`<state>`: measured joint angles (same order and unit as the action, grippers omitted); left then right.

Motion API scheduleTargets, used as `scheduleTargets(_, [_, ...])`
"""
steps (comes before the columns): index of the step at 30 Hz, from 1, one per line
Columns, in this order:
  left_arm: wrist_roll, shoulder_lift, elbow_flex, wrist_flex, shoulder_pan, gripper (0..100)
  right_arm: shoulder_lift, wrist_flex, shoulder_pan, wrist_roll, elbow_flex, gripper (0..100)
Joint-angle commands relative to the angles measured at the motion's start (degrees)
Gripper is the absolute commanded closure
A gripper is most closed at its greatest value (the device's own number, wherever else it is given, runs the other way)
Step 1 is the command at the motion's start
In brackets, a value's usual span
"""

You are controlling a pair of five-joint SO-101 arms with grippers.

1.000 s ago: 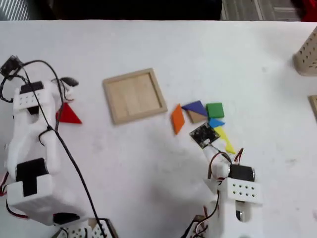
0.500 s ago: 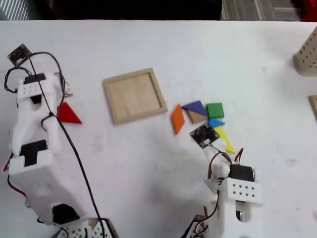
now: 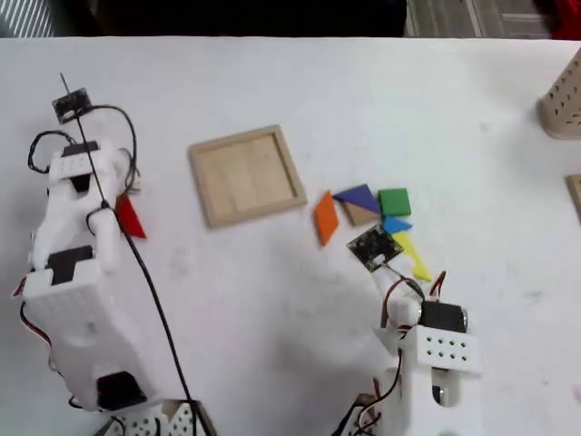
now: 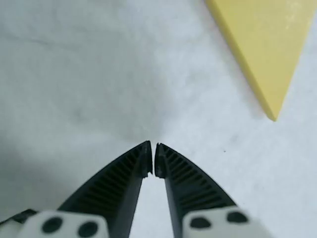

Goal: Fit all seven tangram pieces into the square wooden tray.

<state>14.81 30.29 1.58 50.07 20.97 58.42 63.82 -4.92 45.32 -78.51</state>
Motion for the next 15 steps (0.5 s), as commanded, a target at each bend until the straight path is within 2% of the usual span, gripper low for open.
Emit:
scheduleTargets(1, [-2.81, -1.89, -1.76, 7.82, -1.36, 98, 0.84, -0.48, 0.57, -0.35, 0.35, 98.0])
scheduleTargets(4, [-2.99, -2.86, -1.58, 13.45, -1.36, 98, 0.84, -0.48, 0.66, -0.35, 0.35, 98.0])
scheduleTargets(7, [-3.25, -5.93, 2.11, 15.21, -1.36, 98, 0.84, -0.48, 0.66, -0.35, 0.35, 98.0])
scheduleTargets(15, [-3.25, -26.86, 25.58, 6.95, -2.59, 98, 0.84, -0.48, 0.66, -0.35, 0.35, 98.0])
